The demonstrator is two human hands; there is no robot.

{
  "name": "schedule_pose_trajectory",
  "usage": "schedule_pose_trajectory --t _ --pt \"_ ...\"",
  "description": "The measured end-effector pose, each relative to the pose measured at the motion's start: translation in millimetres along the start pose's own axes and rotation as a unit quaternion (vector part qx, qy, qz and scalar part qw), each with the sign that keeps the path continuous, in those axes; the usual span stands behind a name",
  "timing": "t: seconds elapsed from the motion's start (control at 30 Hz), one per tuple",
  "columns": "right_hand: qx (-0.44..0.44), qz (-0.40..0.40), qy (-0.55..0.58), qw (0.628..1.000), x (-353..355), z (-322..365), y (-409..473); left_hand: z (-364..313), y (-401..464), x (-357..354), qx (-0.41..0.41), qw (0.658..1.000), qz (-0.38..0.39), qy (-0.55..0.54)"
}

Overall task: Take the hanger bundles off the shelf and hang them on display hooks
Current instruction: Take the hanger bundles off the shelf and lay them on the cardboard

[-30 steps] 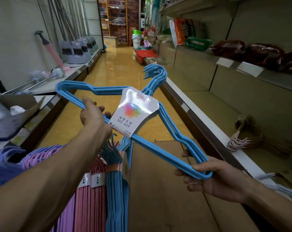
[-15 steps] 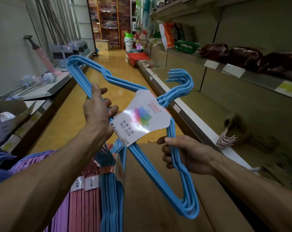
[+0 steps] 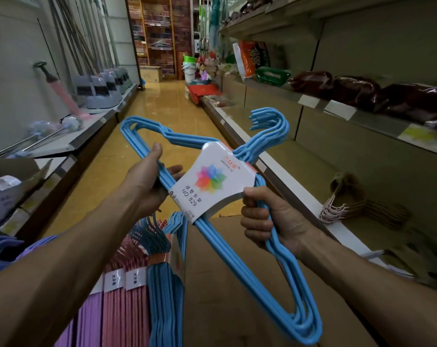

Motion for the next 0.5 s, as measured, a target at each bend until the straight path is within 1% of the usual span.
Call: schedule_pose_trajectory --t 0.07,0.13,0.2,0.27,0.33,0.4,0.5 --pt "0.013 -0.03 -0.03 0.999 0.2 5.2 -2.6 -2.5 1.9 1.3 0.004 0.996 -0.011 0.083" --pt "0.023 -0.075 -0.098 0.992 1.3 11.1 -5.2 -5.0 5.2 3.7 -0.004 0.989 -0.03 0.145" --pt "0.023 -0.127 -0.167 0.977 4.8 14.2 -6.7 -6.7 8.1 4.5 -0.007 0.982 -0.041 0.183" --pt "0.023 -0.173 -0.205 0.963 10.7 12.8 -7.9 -7.6 10.9 0.2 -0.023 0.977 -0.037 0.208" --pt "0.013 -0.214 -0.237 0.948 14.8 8.5 -10.3 -6.7 11.8 -11.3 -0.041 0.973 -0.016 0.226" --pt "-0.006 -0.242 -0.279 0.929 16.4 4.1 -12.2 -4.0 10.6 -26.8 -0.057 0.966 0.024 0.25" --pt "-0.04 -0.248 -0.32 0.913 12.0 -2.7 -11.6 3.4 6.7 -48.2 -0.073 0.946 0.099 0.301"
Point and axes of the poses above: each hand's wrist, its own y-axis towards the middle knuckle, its own x-axis out of the back of the hand, z = x × y, the point moved 3 cm from there along y, towards the middle knuckle, and after that the axes turned 13 degrees about z, right-handed, at the moved point
